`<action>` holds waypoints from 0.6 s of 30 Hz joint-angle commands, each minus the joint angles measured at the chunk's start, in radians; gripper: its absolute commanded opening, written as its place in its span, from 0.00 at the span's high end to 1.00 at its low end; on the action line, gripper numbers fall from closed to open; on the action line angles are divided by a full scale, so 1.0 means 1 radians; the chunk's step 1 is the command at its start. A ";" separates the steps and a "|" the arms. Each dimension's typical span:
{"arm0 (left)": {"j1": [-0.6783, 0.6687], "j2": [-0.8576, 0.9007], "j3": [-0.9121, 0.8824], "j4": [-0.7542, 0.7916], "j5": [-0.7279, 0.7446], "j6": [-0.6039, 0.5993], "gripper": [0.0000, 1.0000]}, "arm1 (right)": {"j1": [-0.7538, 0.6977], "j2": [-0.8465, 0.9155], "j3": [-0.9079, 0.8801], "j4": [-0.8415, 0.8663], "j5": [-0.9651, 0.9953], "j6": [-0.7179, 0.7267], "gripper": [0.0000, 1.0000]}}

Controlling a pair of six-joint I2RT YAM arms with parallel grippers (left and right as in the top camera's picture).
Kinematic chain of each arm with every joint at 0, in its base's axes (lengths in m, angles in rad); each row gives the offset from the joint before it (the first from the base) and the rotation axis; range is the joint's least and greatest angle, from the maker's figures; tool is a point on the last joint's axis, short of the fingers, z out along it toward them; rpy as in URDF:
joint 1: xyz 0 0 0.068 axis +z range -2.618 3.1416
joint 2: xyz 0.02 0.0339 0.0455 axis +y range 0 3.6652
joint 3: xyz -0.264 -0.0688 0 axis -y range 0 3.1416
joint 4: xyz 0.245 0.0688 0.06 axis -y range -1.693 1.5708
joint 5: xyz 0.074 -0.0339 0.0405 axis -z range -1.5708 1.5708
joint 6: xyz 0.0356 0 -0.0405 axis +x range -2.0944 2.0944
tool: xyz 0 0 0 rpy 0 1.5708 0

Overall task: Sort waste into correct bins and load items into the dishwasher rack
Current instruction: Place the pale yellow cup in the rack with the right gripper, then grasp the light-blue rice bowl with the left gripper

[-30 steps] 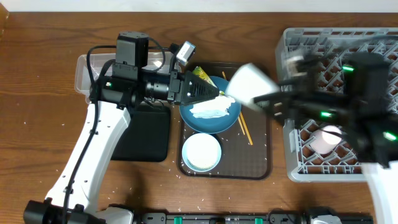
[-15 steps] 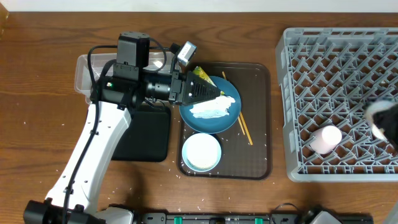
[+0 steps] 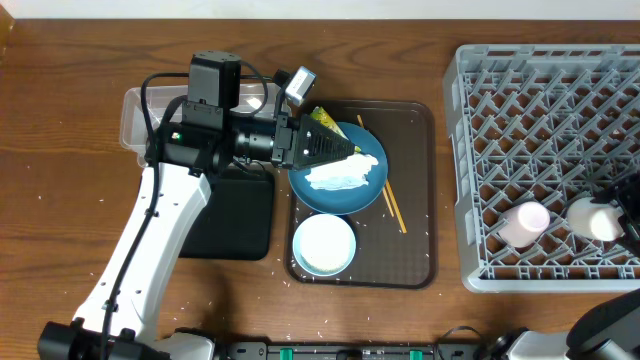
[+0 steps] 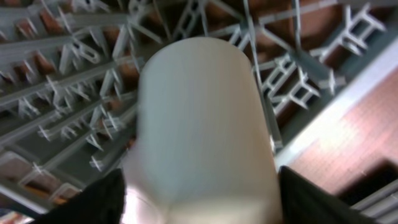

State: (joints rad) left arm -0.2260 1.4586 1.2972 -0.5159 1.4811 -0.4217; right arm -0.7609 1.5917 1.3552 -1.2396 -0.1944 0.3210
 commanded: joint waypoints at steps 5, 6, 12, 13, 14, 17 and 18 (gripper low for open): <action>0.000 -0.006 -0.001 0.002 -0.001 -0.010 0.30 | -0.011 -0.044 0.019 0.006 -0.379 -0.146 0.18; 0.000 -0.006 -0.001 0.002 -0.001 -0.010 0.32 | -0.010 -0.061 0.019 0.000 -0.436 -0.173 0.17; -0.041 -0.032 -0.001 -0.069 -0.237 0.006 0.38 | 0.055 -0.239 0.019 -0.033 -0.619 -0.319 0.15; -0.060 -0.041 -0.001 -0.114 -0.343 0.026 0.38 | 0.077 -0.274 0.019 -0.026 -0.618 -0.319 0.15; -0.079 -0.048 -0.001 -0.167 -0.461 0.037 0.38 | 0.096 -0.304 0.019 -0.019 -0.618 -0.319 0.14; -0.158 -0.056 -0.001 -0.361 -0.926 0.055 0.38 | 0.167 -0.388 0.019 0.007 -0.618 -0.319 0.13; -0.189 -0.053 -0.006 -0.415 -1.077 0.054 0.38 | 0.189 -0.406 0.019 0.011 -0.618 -0.319 0.13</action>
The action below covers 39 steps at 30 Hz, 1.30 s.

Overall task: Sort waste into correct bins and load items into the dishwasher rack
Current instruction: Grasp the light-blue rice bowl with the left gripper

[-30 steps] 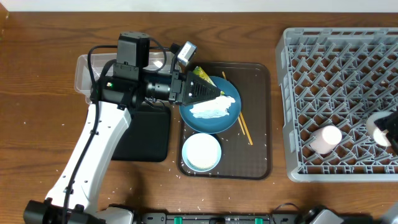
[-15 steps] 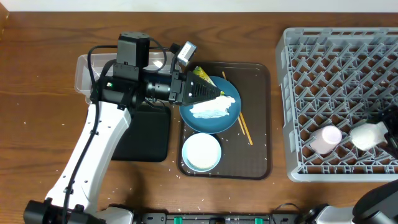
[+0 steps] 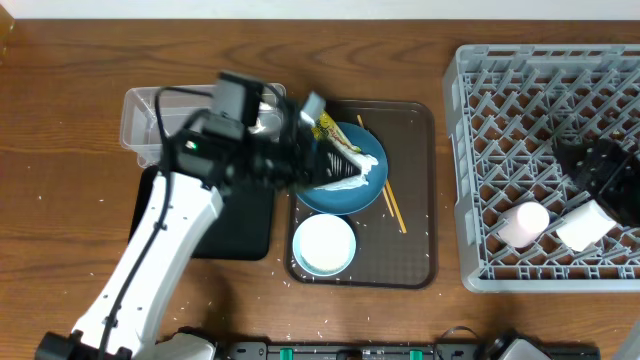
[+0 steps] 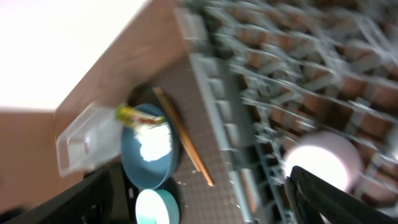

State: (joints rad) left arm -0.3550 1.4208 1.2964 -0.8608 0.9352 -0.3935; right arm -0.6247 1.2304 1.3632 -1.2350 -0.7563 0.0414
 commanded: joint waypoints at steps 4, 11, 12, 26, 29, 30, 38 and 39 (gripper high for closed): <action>-0.159 0.004 -0.067 -0.163 -0.830 -0.011 0.38 | 0.144 -0.081 0.011 0.018 -0.055 -0.045 0.13; -0.340 0.022 -0.176 -0.067 -0.808 -0.014 0.40 | 0.188 -0.080 0.011 0.017 0.052 -0.020 0.16; -0.373 0.024 -0.183 -0.042 -0.818 -0.014 0.40 | 0.188 -0.080 0.011 0.017 0.052 -0.019 0.15; -0.571 0.286 -0.217 0.188 -0.959 -0.277 0.53 | 0.188 -0.080 0.010 0.008 0.053 -0.004 0.14; -0.572 0.324 -0.217 0.240 -0.900 -0.278 0.55 | 0.188 -0.080 0.010 0.008 0.053 -0.001 0.14; -0.572 0.336 -0.217 0.250 -0.897 -0.280 0.58 | 0.188 -0.080 0.010 0.008 0.053 -0.001 0.14; -0.571 0.359 -0.215 0.248 -0.894 -0.289 0.94 | 0.188 -0.080 0.010 0.008 0.053 -0.001 0.14; -0.571 0.351 -0.212 0.242 -0.894 -0.289 0.94 | 0.188 -0.080 0.010 0.008 0.053 -0.001 0.14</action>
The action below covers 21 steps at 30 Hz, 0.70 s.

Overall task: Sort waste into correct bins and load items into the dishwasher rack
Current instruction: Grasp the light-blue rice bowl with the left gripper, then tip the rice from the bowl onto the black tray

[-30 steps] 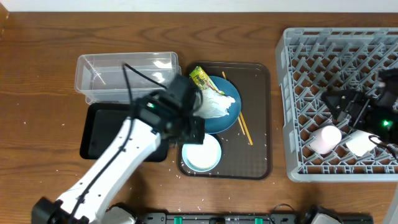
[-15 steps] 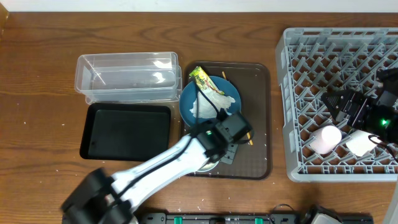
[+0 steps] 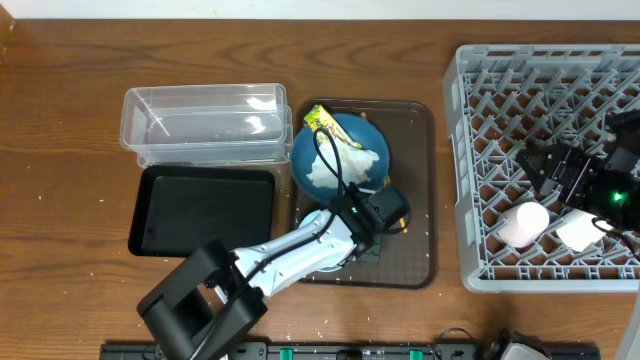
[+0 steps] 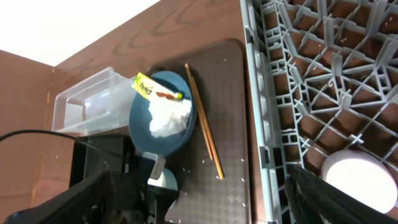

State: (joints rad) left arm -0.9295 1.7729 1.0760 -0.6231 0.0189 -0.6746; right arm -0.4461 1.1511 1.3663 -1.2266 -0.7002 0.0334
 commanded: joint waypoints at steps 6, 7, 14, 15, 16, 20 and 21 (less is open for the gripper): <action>0.003 -0.084 0.048 -0.071 0.022 -0.007 0.94 | 0.010 -0.001 0.007 0.000 -0.003 0.007 0.13; 0.005 -0.105 0.053 -0.087 0.023 -0.005 0.93 | 0.010 -0.001 0.007 0.000 -0.003 0.007 0.13; 0.183 -0.333 0.054 -0.146 0.168 0.025 0.94 | 0.010 -0.001 0.007 0.000 -0.003 0.007 0.13; 0.237 -0.366 0.054 -0.146 0.210 0.048 0.94 | 0.010 -0.001 0.007 0.000 -0.003 0.007 0.13; 0.293 -0.393 0.054 -0.146 0.256 0.072 0.94 | 0.010 -0.001 0.007 0.001 -0.003 0.007 0.13; 0.535 -0.433 0.049 -0.147 0.520 0.185 0.94 | 0.010 -0.001 0.007 0.000 -0.003 0.007 0.13; 0.589 -0.431 0.042 -0.147 0.590 0.208 0.94 | 0.010 -0.001 0.007 0.000 -0.003 0.007 0.13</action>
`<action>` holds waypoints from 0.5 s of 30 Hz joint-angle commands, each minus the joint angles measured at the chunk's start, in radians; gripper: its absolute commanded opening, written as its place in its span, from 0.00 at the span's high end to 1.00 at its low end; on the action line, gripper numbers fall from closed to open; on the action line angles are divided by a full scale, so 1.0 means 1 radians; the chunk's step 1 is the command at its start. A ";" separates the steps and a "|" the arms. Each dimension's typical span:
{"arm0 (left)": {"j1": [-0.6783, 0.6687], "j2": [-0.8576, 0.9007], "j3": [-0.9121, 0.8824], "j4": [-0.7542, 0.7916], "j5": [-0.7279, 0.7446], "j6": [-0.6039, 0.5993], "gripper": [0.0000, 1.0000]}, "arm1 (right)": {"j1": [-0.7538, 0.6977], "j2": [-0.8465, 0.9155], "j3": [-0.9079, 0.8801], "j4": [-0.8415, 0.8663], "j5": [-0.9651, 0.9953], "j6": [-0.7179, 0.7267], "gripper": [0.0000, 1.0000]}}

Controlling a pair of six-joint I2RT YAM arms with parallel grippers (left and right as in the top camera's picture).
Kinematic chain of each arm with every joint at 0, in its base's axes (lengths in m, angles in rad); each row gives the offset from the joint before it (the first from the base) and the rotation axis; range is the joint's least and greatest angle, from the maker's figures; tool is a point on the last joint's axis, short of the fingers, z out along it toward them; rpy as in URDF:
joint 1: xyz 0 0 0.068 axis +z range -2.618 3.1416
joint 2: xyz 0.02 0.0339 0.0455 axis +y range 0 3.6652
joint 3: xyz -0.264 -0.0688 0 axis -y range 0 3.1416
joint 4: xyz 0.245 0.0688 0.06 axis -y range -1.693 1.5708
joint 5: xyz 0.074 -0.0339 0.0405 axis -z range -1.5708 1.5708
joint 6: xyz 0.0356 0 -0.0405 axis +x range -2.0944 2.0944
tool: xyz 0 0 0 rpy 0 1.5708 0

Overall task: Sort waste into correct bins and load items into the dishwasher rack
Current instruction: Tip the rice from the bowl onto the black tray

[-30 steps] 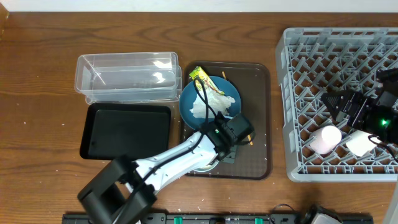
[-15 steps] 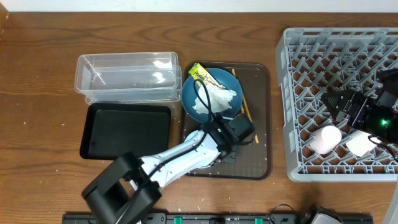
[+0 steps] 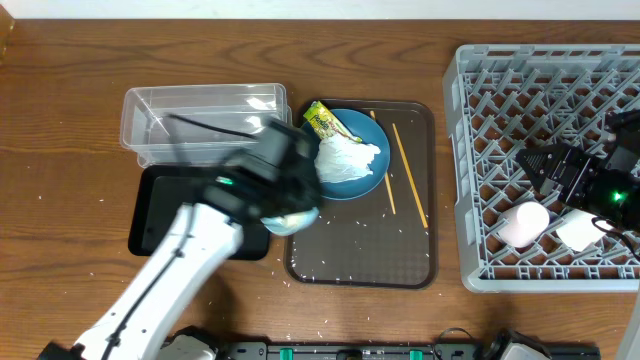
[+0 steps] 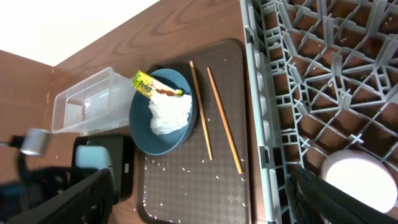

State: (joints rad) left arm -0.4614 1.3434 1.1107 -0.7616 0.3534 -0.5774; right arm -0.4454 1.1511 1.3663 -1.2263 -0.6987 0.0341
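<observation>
The brown tray [image 3: 415, 262] carries a blue plate [image 3: 372, 130] with a crumpled white napkin [image 3: 345, 160] and a yellow-green wrapper [image 3: 322, 120]. Two chopsticks [image 3: 408, 178] lie apart beside the plate. My left gripper [image 3: 288, 205], blurred, is shut on the small light-blue bowl [image 3: 292, 218] over the right edge of the black bin [image 3: 190, 215]; the bowl [image 4: 93, 158] also shows in the right wrist view. My right gripper [image 3: 553, 172] hangs open over the dishwasher rack [image 3: 480, 150], its fingers spread wide [image 4: 199, 199]. A pink cup [image 3: 522, 225] and a white cup [image 3: 578, 230] lie in the rack.
A clear plastic bin [image 3: 205, 120] stands behind the black bin, left of the tray. Rice grains [image 3: 360, 225] are scattered on the tray. The rack fills the right side of the table, its near wall [image 4: 256, 124] next to the tray.
The light-blue bowl has left the tray's front and is now in my left gripper over the black bin's edge. The chopsticks now lie apart. My right gripper has not moved.
My right gripper was low in the rack around the white cup while the left was at the plate. Then the right was raised and the white cup lay beside the pink one. Later my left gripper was over the bowl; now it holds it off the tray.
</observation>
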 commanded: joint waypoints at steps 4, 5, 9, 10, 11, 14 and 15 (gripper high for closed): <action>0.340 0.012 -0.057 -0.008 0.507 0.230 0.94 | 0.009 -0.001 0.007 -0.002 -0.005 0.006 0.13; 0.389 0.013 -0.076 -0.008 0.548 0.253 0.94 | 0.009 -0.001 0.007 -0.002 -0.005 0.006 0.13; 0.578 0.030 -0.153 0.022 0.772 0.408 0.94 | 0.009 -0.001 0.007 -0.003 -0.005 0.006 0.13; 0.621 0.036 -0.175 0.042 0.856 0.455 0.94 | 0.009 -0.001 0.007 -0.003 -0.005 0.006 0.13; 0.660 0.045 -0.198 0.065 0.937 0.491 0.94 | 0.009 -0.001 0.007 -0.003 -0.005 0.006 0.13; 0.769 0.094 -0.270 0.129 1.161 0.587 0.94 | 0.009 -0.001 0.007 -0.003 -0.005 0.011 0.13; 0.796 0.113 -0.288 0.144 1.208 0.611 0.94 | 0.009 -0.001 0.007 -0.003 -0.005 0.014 0.14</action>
State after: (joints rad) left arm 0.2695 1.4174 0.8665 -0.6384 1.2331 -0.1337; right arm -0.4454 1.1511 1.3663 -1.2297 -0.6987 0.0376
